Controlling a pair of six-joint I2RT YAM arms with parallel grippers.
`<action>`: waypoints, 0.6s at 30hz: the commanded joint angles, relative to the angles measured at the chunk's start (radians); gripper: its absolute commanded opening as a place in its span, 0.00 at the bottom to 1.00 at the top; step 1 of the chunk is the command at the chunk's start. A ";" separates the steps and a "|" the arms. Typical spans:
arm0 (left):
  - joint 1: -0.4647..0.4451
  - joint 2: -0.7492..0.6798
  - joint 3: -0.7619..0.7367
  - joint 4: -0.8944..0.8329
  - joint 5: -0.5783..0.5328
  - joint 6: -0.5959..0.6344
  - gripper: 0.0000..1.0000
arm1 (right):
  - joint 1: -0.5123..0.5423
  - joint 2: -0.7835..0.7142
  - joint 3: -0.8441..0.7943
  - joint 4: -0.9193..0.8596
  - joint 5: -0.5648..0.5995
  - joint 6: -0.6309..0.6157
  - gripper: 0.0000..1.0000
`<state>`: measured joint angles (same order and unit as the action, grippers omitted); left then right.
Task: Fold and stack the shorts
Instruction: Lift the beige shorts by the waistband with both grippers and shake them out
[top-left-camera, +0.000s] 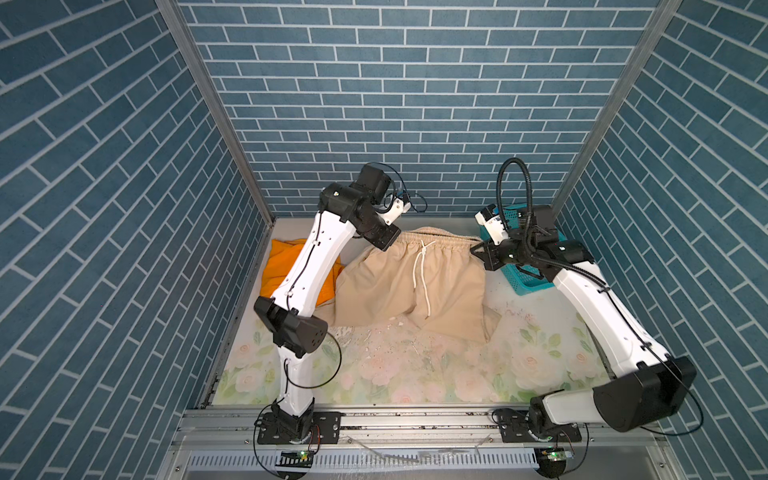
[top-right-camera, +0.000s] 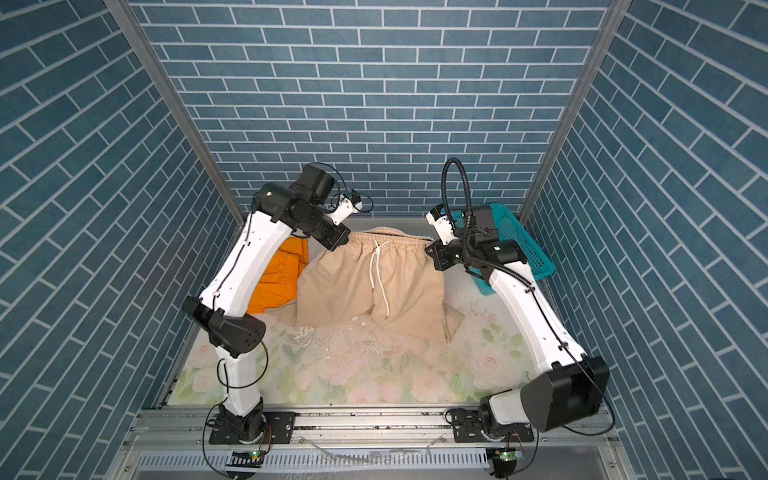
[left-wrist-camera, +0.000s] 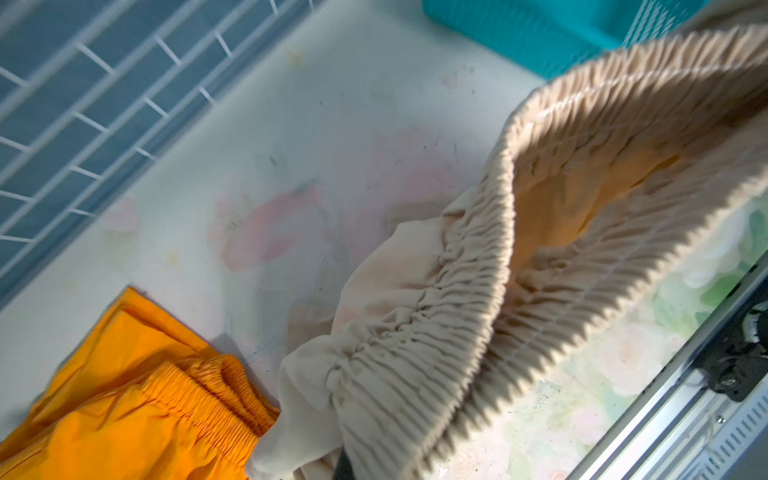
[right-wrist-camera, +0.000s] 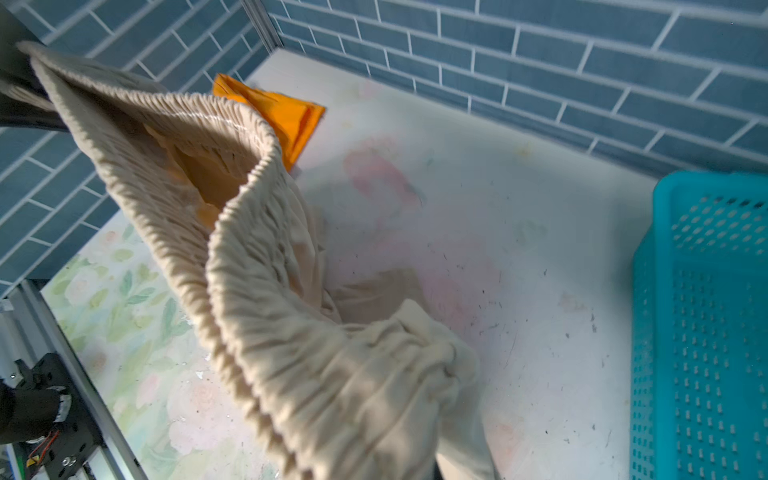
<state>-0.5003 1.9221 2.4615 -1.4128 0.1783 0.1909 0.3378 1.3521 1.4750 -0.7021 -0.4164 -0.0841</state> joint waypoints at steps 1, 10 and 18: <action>0.002 -0.184 0.059 -0.035 -0.049 -0.079 0.00 | 0.045 -0.103 0.129 -0.068 -0.025 0.011 0.00; -0.068 -0.434 0.119 -0.056 0.022 -0.074 0.00 | 0.135 -0.234 0.414 -0.222 -0.037 0.015 0.00; -0.068 -0.451 0.221 -0.141 -0.043 -0.082 0.00 | 0.136 -0.230 0.569 -0.320 -0.047 0.023 0.00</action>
<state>-0.5789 1.4712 2.6556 -1.4792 0.2279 0.1303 0.4839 1.1152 2.0014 -0.9493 -0.4927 -0.0826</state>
